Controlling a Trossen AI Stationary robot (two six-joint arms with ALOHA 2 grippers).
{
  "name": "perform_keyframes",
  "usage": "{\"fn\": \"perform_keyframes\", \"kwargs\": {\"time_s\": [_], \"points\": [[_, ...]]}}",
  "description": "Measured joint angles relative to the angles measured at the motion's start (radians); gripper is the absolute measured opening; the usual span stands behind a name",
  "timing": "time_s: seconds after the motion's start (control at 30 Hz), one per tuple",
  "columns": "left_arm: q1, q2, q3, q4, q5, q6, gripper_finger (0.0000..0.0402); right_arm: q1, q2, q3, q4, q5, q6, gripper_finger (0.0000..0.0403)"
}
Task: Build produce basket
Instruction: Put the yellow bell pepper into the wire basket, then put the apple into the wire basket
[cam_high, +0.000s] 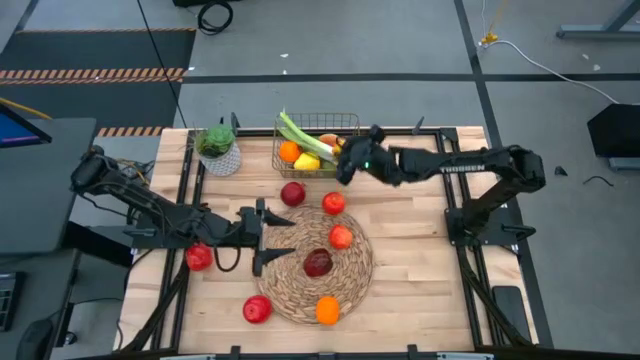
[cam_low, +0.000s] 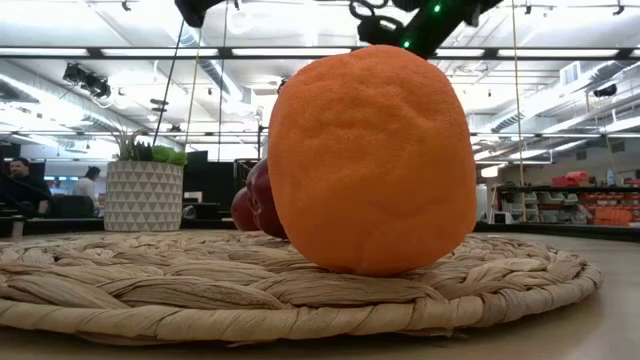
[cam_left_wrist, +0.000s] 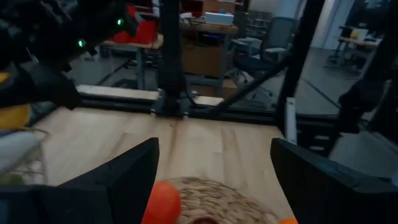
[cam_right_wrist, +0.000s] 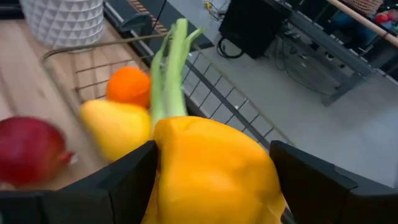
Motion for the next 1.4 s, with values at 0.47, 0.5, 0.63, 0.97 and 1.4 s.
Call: {"fn": "perform_keyframes", "kwargs": {"time_s": [0.47, 0.5, 0.63, 0.97, 1.4], "points": [[0.162, -0.023, 0.000, -0.028, 0.000, 0.055, 0.0314, -0.295, 0.000, 0.000, 0.191, -0.434, -0.134, 0.0309], [0.172, -0.023, 0.000, -0.032, 0.000, 0.052, 0.0314, -0.307, 0.000, 0.000, 0.198, -0.453, -0.135, 0.0309], [0.196, -0.023, 0.000, -0.046, 0.000, 0.031, 0.0314, -0.337, 0.000, 0.000, 0.206, -0.467, -0.142, 0.0310], [0.179, -0.023, 0.000, -0.049, 0.000, -0.033, 0.0314, -0.351, 0.002, -0.027, 0.243, -0.505, -0.179, 0.0365], [0.147, -0.023, 0.000, -0.052, 0.000, -0.057, 0.0314, -0.329, 0.003, -0.028, 0.252, -0.575, -0.168, 0.0394]]}}
